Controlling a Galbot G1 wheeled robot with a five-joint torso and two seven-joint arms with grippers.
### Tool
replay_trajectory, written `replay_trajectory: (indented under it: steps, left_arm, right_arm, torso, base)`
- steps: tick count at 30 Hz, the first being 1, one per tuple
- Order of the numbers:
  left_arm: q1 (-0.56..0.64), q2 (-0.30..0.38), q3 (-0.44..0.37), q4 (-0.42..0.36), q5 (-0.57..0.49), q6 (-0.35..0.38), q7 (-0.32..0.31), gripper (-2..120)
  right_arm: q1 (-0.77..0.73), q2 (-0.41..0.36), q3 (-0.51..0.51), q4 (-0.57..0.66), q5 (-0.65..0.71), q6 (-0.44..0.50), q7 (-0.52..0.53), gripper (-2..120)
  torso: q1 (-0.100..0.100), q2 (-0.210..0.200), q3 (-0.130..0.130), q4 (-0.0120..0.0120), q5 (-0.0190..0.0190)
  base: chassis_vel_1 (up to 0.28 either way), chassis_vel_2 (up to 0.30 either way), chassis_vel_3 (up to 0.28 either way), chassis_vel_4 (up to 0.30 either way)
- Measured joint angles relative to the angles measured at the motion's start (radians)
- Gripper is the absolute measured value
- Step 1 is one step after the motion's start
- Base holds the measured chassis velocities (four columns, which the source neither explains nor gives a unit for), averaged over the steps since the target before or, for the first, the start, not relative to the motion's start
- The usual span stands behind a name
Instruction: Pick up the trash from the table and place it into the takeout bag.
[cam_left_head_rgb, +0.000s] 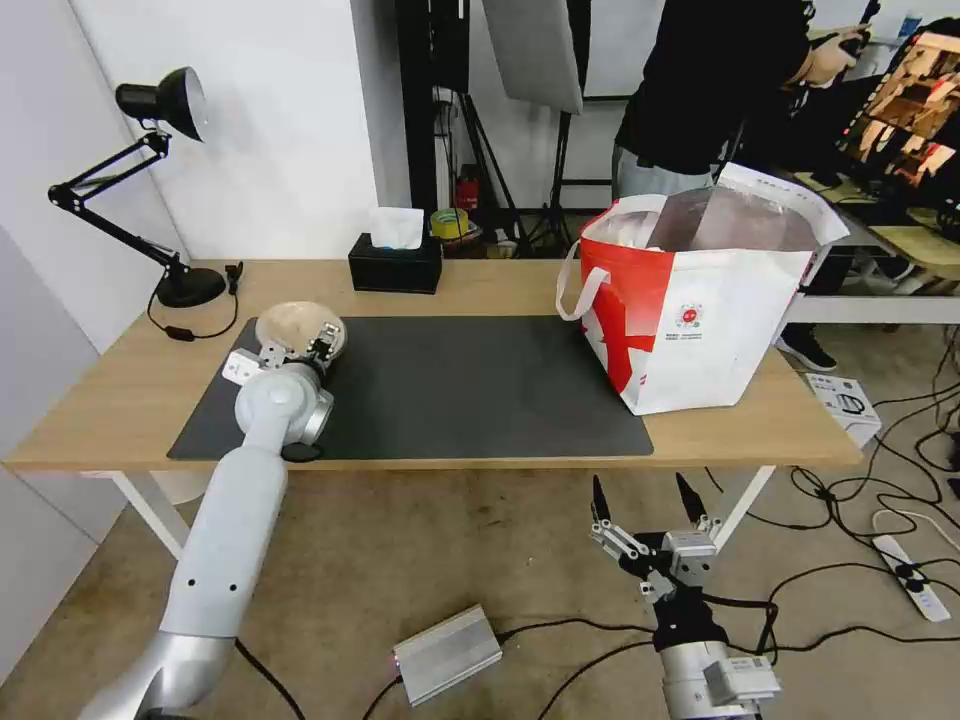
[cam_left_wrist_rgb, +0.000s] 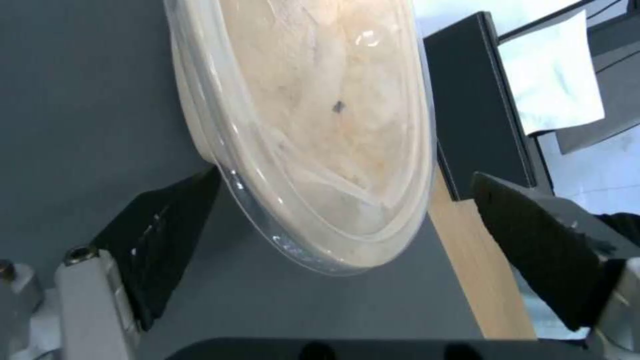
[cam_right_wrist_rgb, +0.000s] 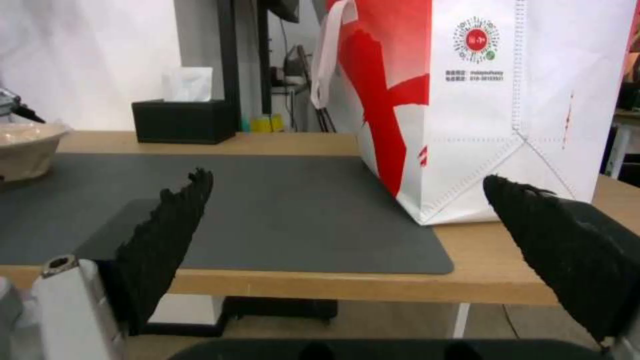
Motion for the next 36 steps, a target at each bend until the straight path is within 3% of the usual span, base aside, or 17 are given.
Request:
replay_trajectory:
  steps: [10, 17, 19, 26, 36]
  left_arm:
    - [-0.036, -0.004, 0.011, 0.046, 0.010, -0.003, 0.013, 93]
    - [-0.041, -0.005, 0.016, 0.042, 0.014, -0.005, 0.017, 67]
    - [-0.041, -0.005, 0.017, 0.042, 0.016, -0.005, 0.017, 64]
    - [-0.037, -0.010, 0.022, 0.038, 0.035, -0.006, 0.020, 32]
    - [-0.028, -0.021, 0.026, 0.027, 0.062, -0.007, 0.025, 0]
  right_arm:
    - [0.000, 0.000, 0.000, 0.000, 0.000, 0.000, 0.000, 100]
    - [0.000, 0.000, 0.000, 0.000, 0.000, 0.000, 0.000, 100]
    - [0.000, 0.000, 0.000, 0.000, 0.000, 0.000, 0.000, 100]
    - [0.000, 0.000, 0.000, 0.000, 0.000, 0.000, 0.000, 100]
    - [0.000, 0.000, 0.000, 0.000, 0.000, 0.000, 0.000, 100]
  torso:
    - [0.000, 0.000, 0.000, 0.0000, -0.0001]
    - [0.000, 0.000, 0.000, 0.0000, 0.0000]
    - [0.000, 0.000, 0.000, 0.0001, 0.0000]
    - [0.000, 0.000, 0.000, 0.0000, 0.0000]
    - [0.000, 0.000, 0.000, 0.0000, 0.0000]
  base:
    - [0.000, 0.000, 0.000, 0.000]
    - [0.000, 0.000, 0.000, 0.000]
    - [0.000, 0.000, 0.000, 0.000]
    - [0.000, 0.000, 0.000, 0.000]
    - [0.000, 0.000, 0.000, 0.000]
